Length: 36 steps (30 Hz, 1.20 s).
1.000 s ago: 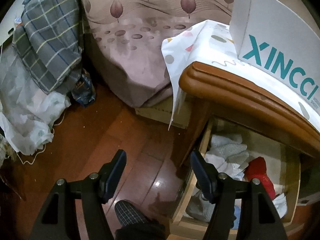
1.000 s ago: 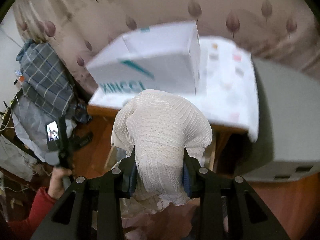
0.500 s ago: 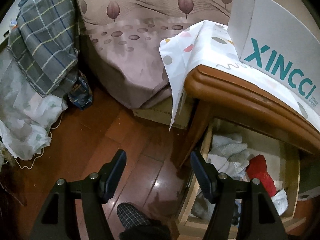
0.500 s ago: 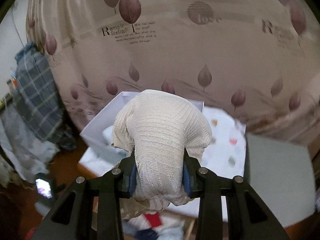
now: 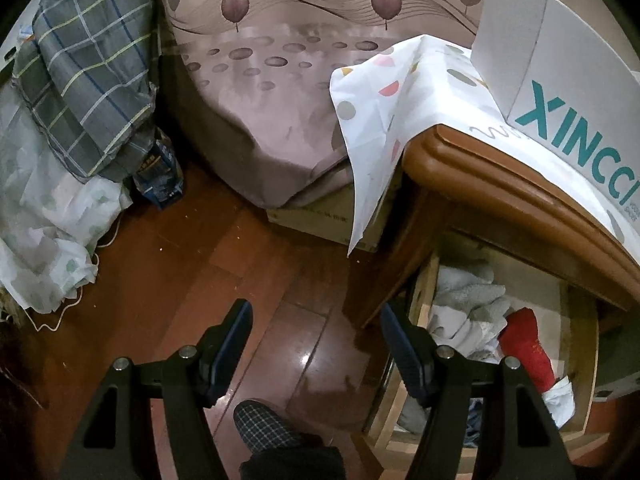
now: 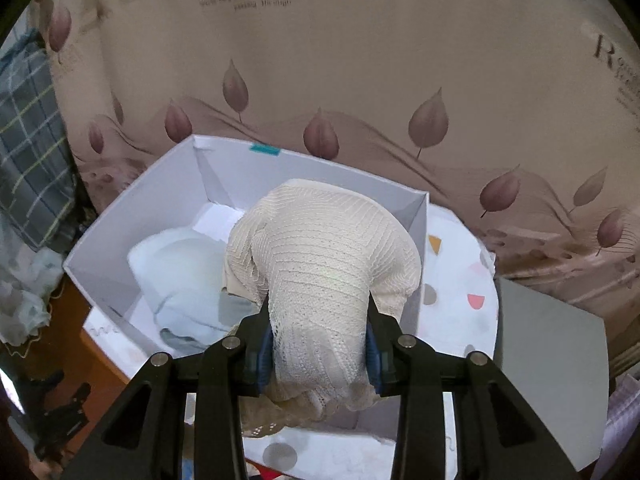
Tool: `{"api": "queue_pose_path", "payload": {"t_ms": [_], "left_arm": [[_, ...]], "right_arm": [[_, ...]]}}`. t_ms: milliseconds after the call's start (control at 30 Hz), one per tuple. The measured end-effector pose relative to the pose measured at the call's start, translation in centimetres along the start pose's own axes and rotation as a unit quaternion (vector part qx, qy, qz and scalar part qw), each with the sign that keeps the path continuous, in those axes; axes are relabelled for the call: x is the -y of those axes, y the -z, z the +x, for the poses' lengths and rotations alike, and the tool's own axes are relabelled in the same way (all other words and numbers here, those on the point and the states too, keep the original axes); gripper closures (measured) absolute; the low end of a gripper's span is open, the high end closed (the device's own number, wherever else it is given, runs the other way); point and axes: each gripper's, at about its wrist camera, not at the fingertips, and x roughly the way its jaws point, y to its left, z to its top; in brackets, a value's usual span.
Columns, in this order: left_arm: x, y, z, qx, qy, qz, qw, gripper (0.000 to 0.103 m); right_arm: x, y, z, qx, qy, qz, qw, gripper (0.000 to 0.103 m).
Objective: Take underwear out of drawer
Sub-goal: 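Carry the cream lace underwear with the right tool over the white box, then open the right tool to drop the cream underwear into the box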
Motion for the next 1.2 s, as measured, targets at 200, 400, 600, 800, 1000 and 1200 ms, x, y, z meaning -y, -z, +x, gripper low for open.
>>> {"api": "queue_pose_path", "payload": {"t_ms": [200,400,600,800,1000,1200], "left_arm": [[0.1,-0.1,0.0,-0.003,0.018,0.004,0.9998,0.035],[0.5,-0.1,0.2,-0.008,0.028,0.008,0.9996,0.035],[0.7,-0.1,0.6,-0.016,0.037,0.004,0.9992,0.035],[1.4,0.0,0.9,-0.021,0.037,0.010,0.9990,0.035],[2.2,0.3,1.2,-0.028,0.035,0.027,0.9986,0.035],[2.6,0.8,1.4,-0.038,0.041,0.031,0.9980,0.035]], "right_arm": [[-0.3,0.1,3.1,-0.031,0.004,-0.006,0.999,0.066],[-0.4,0.7,4.2,-0.047,0.010,-0.005,0.999,0.049],[-0.2,0.4,2.5,-0.023,0.020,-0.002,1.000,0.032],[0.1,0.8,-2.0,0.010,0.016,0.000,1.000,0.030],[-0.4,4.2,-6.6,0.008,-0.012,-0.022,1.000,0.030],[-0.8,10.8,-7.6,-0.050,-0.047,-0.049,0.996,0.030]]}}
